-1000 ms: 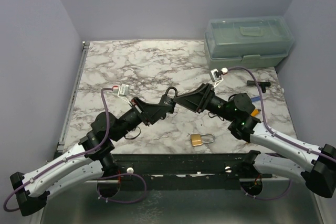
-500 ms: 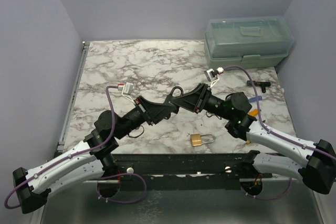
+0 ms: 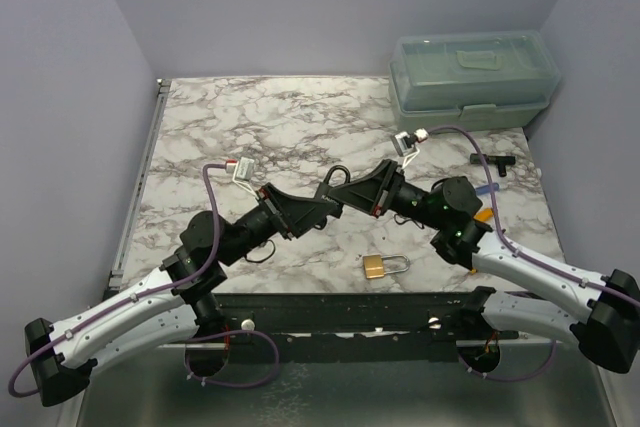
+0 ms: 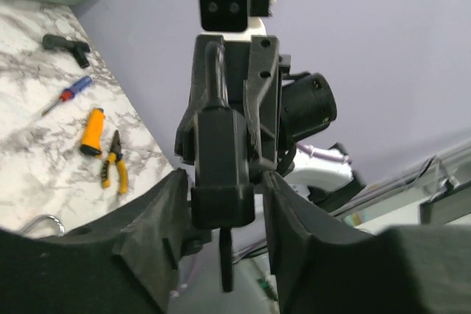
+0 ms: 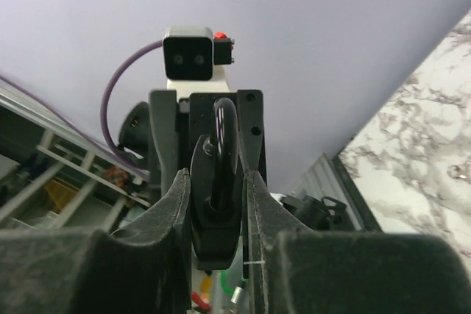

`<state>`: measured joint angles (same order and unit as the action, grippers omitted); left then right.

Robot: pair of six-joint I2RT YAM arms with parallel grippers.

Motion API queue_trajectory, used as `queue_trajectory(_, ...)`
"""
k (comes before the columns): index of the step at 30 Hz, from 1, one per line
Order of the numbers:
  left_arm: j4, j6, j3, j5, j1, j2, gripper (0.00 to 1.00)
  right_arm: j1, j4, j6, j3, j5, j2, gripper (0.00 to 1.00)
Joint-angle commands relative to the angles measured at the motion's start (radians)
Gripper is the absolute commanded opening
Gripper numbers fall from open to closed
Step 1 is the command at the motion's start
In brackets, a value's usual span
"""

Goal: Unlock with the key

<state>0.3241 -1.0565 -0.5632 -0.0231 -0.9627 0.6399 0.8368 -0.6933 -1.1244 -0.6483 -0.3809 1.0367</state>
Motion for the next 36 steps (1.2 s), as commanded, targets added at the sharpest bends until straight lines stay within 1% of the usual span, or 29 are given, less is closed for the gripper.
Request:
queue_trajectory(1, -0.089, 0.019, 0.001, 0.059, 0.005, -0.026, 0.59, 0.010, 0.074, 0.037, -0.033, 0.026, -0.055, 0.00)
queue_trajectory(4, -0.140, 0.014, 0.022, 0.073, 0.004, -0.064, 0.76, 0.010, 0.124, 0.041, -0.038, 0.053, -0.071, 0.00)
queue_trajectory(6, -0.176, 0.012, 0.034, 0.085, 0.005, -0.093, 0.84, 0.011, 0.139, 0.039, -0.034, 0.064, -0.076, 0.00)
queue_trajectory(8, -0.206, 0.013, 0.042, 0.099, 0.005, -0.122, 0.89, 0.010, 0.146, 0.033, -0.029, 0.075, -0.080, 0.00)
queue_trajectory(10, -0.236, 0.021, 0.048, 0.108, 0.005, -0.151, 0.91, 0.010, 0.160, 0.028, -0.029, 0.090, -0.084, 0.00)
queue_trajectory(15, -0.369, 0.063, 0.026, 0.121, 0.005, -0.219, 0.90, 0.010, 0.245, 0.029, -0.050, 0.133, -0.111, 0.00)
queue_trajectory(19, -0.457, 0.099, 0.018, 0.127, 0.005, -0.274, 0.85, 0.010, 0.353, 0.029, -0.063, 0.198, -0.146, 0.00)
queue_trajectory(22, -0.516, 0.125, 0.014, 0.127, 0.005, -0.300, 0.79, 0.010, 0.384, 0.021, -0.060, 0.235, -0.159, 0.00)
queue_trajectory(25, -0.551, 0.150, 0.010, 0.114, 0.005, -0.310, 0.75, 0.010, 0.416, 0.017, -0.068, 0.262, -0.158, 0.00)
queue_trajectory(30, -0.581, 0.194, -0.010, 0.077, 0.005, -0.264, 0.70, 0.010, 0.459, 0.020, -0.098, 0.277, -0.133, 0.00)
queue_trajectory(36, -0.574, 0.238, -0.060, 0.025, 0.004, -0.122, 0.63, 0.010, 0.469, 0.027, -0.127, 0.266, -0.089, 0.00)
